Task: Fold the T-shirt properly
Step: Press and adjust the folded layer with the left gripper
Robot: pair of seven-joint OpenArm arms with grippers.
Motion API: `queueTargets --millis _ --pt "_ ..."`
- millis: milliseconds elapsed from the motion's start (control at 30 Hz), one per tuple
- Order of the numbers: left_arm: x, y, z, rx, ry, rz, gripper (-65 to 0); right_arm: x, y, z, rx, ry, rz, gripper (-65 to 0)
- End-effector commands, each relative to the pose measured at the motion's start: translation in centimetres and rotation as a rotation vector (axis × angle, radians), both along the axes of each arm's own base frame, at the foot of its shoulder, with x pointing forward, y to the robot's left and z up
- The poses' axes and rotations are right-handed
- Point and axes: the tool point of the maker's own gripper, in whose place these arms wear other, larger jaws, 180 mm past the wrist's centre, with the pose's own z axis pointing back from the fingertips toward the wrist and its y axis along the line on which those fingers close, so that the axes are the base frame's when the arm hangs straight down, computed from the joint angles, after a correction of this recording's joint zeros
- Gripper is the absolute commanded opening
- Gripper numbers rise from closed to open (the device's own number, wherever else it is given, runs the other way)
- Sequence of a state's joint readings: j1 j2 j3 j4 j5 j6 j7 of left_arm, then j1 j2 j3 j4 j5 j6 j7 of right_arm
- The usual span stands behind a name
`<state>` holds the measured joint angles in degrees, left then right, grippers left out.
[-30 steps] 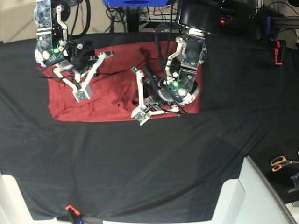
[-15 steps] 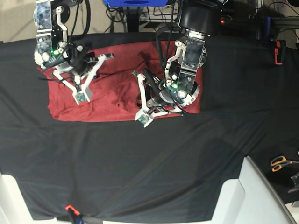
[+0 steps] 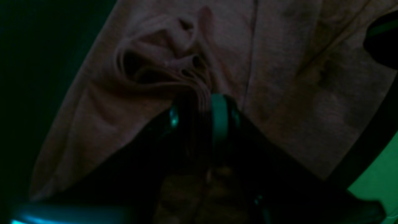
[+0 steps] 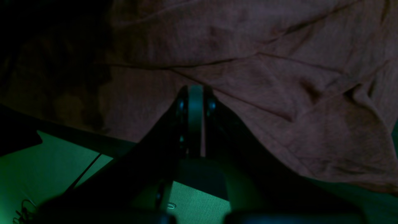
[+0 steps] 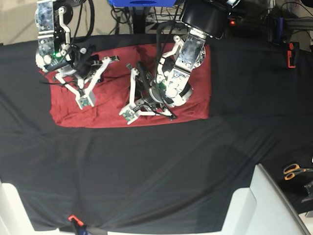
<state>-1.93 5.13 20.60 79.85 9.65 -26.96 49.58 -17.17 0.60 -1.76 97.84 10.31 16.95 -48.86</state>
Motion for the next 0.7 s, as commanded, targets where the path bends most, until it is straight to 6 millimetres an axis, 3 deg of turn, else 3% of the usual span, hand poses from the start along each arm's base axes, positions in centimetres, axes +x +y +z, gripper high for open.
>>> queueTargets --millis 0,67,233,300,467,600,667 --pt "1.4 -1.1 1.5 -0.035 -0.046 -0.006 -50.7 0.8 0.2 0.7 0.013 -0.034 -0.003 -64.2" --pt "1.5 -1.0 1.5 -0.036 -0.045 -0.001 -46.9 0.8 0.2 0.7 0.013 -0.034 -0.003 -64.2" --pt "1.6 -1.1 1.7 -0.042 -0.051 -0.007 -26.7 0.8 0.2 0.7 0.013 -0.034 -0.003 -64.2" --pt "1.4 -1.4 1.7 -0.048 -0.046 -0.014 -26.2 0.8 0.2 0.7 0.013 -0.034 -0.003 -64.2" --pt "-0.1 -4.6 2.4 -0.053 -0.069 -0.134 -26.8 0.8 0.2 0.7 0.013 -0.036 -0.003 -64.2" --pt "1.7 -5.4 5.1 -0.080 -0.149 -0.143 -27.3 0.8 0.2 0.7 0.013 -0.036 -0.003 -64.2" --pt "2.5 -4.4 5.9 -0.047 -0.164 -0.118 -33.1 0.8 0.2 0.7 0.013 -0.036 -0.003 -64.2"
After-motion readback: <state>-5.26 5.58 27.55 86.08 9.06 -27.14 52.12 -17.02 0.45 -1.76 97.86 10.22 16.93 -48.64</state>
